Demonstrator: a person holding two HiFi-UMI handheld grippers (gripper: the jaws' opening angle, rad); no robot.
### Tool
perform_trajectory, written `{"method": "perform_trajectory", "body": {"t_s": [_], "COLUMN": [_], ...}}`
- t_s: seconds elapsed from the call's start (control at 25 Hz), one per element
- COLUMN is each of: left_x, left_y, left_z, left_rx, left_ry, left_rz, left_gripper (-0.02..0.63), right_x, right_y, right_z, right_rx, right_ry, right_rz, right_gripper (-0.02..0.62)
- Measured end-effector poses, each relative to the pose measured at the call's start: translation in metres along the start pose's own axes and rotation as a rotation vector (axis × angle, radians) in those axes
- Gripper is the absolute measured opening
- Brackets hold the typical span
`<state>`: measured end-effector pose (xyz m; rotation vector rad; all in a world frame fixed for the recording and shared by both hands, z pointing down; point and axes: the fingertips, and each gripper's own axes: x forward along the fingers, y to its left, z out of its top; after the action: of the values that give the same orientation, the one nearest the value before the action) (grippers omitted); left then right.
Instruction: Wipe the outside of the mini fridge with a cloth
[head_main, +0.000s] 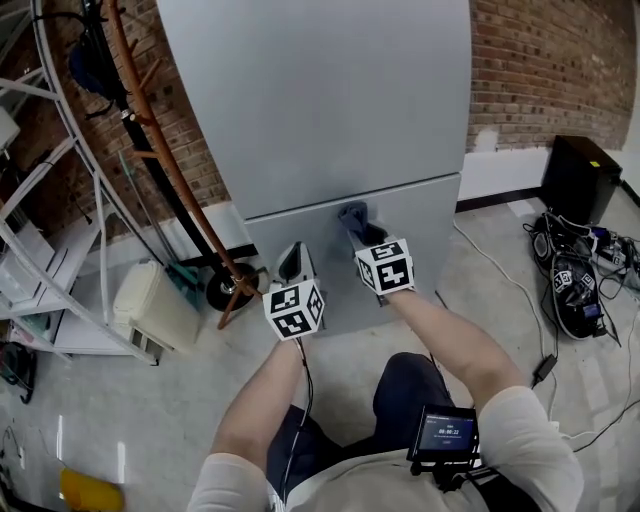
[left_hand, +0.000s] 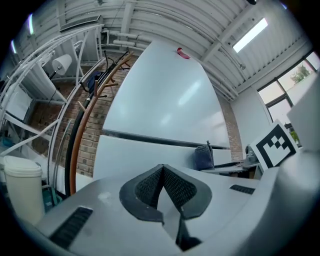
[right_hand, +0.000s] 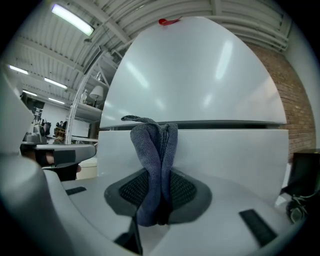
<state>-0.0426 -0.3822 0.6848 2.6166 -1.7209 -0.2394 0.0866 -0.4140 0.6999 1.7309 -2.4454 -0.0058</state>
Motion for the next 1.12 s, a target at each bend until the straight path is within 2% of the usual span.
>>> {"method": "perform_trajectory", "body": {"t_s": [0.44, 0.64, 0.8, 1.12], "left_x": [0.031, 0.042, 0.048, 0.046], "left_y": [-0.063, -0.079, -0.085, -0.085], "left_z": [-0.005, -0.011, -0.019, -0.029], "left_rx": [-0.004, 0.0, -0.013, -0.016], "left_ry": [0.01, 0.021, 0.031, 0.051], "left_rz": [-0.084, -0.112, -0.113, -0.099], "left_gripper": [0.0, 0.0, 0.0, 0.0], "right_x": [-0.044, -0.057, -0.06, -0.063], "right_y": [-0.126, -0.168, -0.184, -0.188], "right_z": [-0.018, -0.023, -0.027, -0.026], "right_rx": [0.023, 0.028, 0.028, 0.038], "right_ry": [0.003, 0.01, 0.023, 0.018], "right_rz": [-0.16, -0.22, -0.229, -0.241], "right_gripper": [0.104, 0.104, 0.104, 0.104]}}
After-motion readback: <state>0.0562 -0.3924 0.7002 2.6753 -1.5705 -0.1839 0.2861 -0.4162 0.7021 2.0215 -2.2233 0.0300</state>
